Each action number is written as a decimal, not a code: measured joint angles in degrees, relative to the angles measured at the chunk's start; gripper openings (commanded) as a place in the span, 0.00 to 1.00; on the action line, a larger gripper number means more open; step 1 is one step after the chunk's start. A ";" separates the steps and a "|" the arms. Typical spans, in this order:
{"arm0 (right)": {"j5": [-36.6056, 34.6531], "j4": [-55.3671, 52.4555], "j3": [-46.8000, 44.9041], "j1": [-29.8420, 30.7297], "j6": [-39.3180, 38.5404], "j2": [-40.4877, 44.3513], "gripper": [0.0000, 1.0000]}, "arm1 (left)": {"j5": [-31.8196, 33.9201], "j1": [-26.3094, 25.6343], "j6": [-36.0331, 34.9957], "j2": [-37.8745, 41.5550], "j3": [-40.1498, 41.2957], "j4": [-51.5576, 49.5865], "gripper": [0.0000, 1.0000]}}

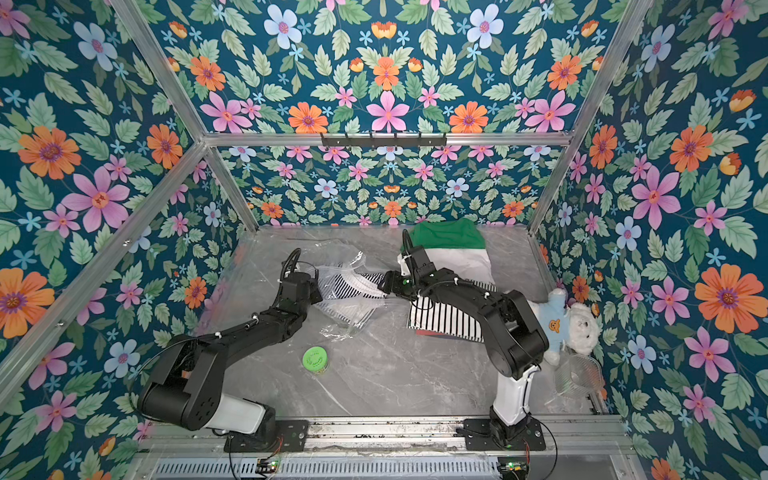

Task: Take the tank top out of the vacuum bag
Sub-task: Take out the tank top from the vacuum bag.

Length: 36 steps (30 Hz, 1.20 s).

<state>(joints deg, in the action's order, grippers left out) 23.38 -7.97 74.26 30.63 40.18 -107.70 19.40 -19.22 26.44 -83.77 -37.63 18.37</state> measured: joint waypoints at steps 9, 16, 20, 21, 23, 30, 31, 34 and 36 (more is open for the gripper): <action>3.45 -2.14 7.74 0.02 2.89 -11.63 0.66 | 0.00 0.00 0.00 0.00 0.11 0.00 0.00; 5.38 -3.19 12.09 0.04 3.30 -16.81 0.67 | 0.00 0.00 0.00 -0.09 0.22 0.00 0.00; 8.26 -2.03 14.21 0.31 3.34 -18.99 0.61 | 0.00 0.00 0.00 -0.31 0.22 0.00 0.00; 8.59 -1.60 14.27 0.39 3.41 -19.23 0.58 | 0.00 0.00 0.00 -0.33 0.22 0.00 0.00; 9.57 -0.83 14.27 0.50 3.78 -19.61 0.46 | 0.00 0.00 0.00 -0.33 0.22 0.02 0.00; 11.02 -1.38 14.19 0.96 4.26 -17.92 0.00 | 0.13 0.00 0.00 -0.39 0.22 0.02 0.00; 11.26 -1.33 14.16 0.98 4.15 -17.16 0.00 | 0.13 0.00 0.00 -0.46 0.22 0.02 0.00; 11.96 -1.09 13.75 1.07 3.56 -14.99 0.00 | 0.13 0.00 0.00 -0.70 0.22 0.02 0.00; 12.15 -1.16 13.40 1.07 3.50 -13.68 0.00 | 0.13 0.00 0.00 -0.72 0.22 0.02 0.00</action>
<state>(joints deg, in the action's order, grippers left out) 35.53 -9.13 87.66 31.70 43.68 -121.38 19.53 -19.22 26.44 -84.49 -37.41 18.39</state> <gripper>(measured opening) 0.102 0.048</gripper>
